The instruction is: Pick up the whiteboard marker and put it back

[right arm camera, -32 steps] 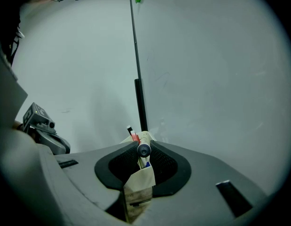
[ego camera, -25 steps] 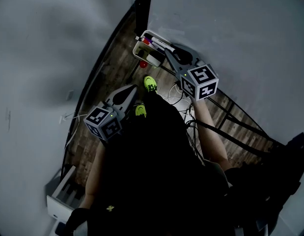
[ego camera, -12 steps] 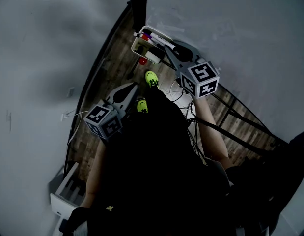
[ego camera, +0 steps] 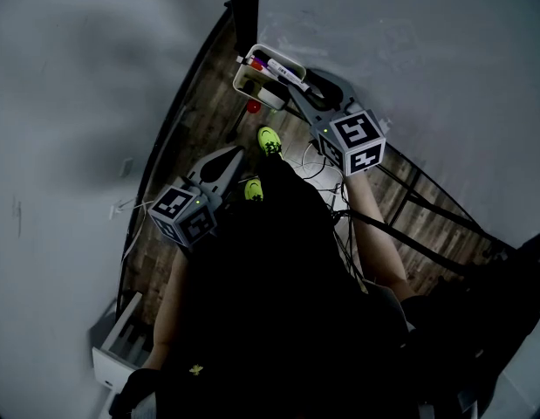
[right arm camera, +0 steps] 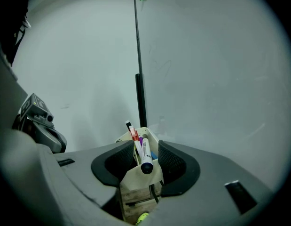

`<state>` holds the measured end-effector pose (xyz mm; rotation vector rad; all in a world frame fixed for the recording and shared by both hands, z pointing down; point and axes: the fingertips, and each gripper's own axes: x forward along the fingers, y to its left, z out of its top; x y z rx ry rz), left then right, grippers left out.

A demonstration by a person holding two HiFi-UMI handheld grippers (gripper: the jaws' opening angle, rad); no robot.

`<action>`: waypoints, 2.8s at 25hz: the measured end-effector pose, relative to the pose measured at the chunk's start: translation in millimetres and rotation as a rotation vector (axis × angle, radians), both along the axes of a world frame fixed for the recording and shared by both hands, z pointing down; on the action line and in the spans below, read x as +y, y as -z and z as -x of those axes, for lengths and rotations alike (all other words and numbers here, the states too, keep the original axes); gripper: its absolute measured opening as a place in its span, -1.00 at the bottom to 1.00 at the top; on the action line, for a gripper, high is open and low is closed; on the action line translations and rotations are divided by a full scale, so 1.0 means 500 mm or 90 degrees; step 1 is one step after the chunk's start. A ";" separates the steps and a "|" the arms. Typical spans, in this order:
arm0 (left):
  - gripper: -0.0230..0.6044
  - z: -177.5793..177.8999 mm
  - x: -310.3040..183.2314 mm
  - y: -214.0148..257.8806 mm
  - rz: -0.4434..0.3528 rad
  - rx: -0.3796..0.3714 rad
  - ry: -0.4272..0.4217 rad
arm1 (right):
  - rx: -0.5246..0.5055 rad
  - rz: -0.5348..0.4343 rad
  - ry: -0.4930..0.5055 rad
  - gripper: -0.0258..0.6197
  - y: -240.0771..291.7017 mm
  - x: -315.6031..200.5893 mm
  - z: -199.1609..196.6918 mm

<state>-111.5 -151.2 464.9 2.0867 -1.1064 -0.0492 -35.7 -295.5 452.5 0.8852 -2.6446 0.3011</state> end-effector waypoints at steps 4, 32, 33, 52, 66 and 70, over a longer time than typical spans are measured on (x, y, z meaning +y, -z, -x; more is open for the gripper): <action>-0.82 -0.005 0.006 0.004 -0.010 -0.004 -0.012 | 0.002 0.002 -0.010 -0.47 0.002 0.013 -0.011; -0.82 -0.002 0.185 0.057 -0.083 0.017 -0.058 | 0.011 -0.032 -0.007 -0.47 0.072 0.272 -0.002; -0.82 -0.003 0.188 0.054 -0.083 0.021 -0.059 | 0.014 -0.031 -0.006 -0.47 0.069 0.281 -0.003; -0.82 -0.046 0.223 0.036 -0.069 0.013 -0.012 | -0.023 0.012 0.012 -0.92 0.039 0.397 -0.096; -0.82 -0.106 0.298 0.033 -0.063 -0.027 0.013 | -0.035 0.042 0.039 -0.92 0.007 0.519 -0.191; -0.82 -0.133 0.335 0.031 -0.064 -0.029 0.013 | -0.046 0.042 0.051 -0.92 0.009 0.550 -0.208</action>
